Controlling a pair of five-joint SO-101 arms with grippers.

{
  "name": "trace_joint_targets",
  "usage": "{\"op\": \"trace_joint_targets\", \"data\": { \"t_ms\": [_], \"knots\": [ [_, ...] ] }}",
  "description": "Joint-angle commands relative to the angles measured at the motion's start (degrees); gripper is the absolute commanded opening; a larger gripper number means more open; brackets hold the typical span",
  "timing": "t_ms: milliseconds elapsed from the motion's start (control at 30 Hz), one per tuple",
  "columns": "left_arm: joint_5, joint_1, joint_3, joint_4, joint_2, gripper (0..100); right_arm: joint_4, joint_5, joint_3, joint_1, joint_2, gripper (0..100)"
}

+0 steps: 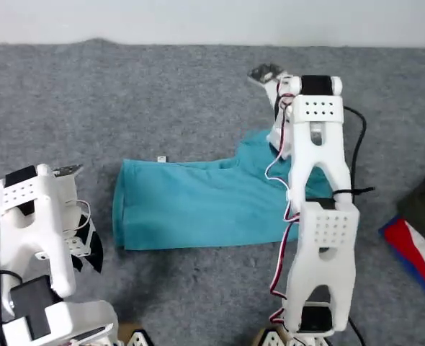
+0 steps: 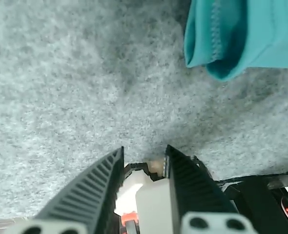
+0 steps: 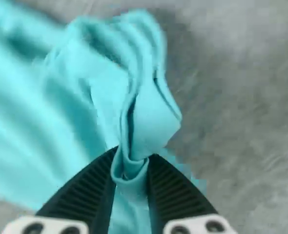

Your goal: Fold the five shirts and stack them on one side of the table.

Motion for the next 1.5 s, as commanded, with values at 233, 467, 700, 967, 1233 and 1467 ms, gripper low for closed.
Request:
{"op": "trace_joint_targets", "data": {
  "t_ms": [233,467,700,967,1233,1467],
  "knots": [
    [0.53,0.18,1.54,-2.55,-1.67,13,2.15,1.58,22.15,-0.84,-17.19,0.9],
    [0.53,0.26,1.54,-2.64,-1.67,13,-3.47,5.36,41.93,-4.44,-18.51,2.4],
    [0.53,0.35,1.54,-2.64,-1.67,13,-0.31,4.04,42.29,-5.76,-18.68,28.2],
    [0.53,0.35,1.54,-2.55,-1.67,13,2.51,8.62,44.4,-10.24,-27.65,29.9],
    [0.53,0.18,1.54,-2.46,-1.67,13,1.98,8.62,44.04,-10.68,-43.3,25.0],
    [0.53,0.18,1.54,-2.46,-1.67,13,-15.78,-11.96,39.82,-0.13,-47.78,19.2]
  ]
}}
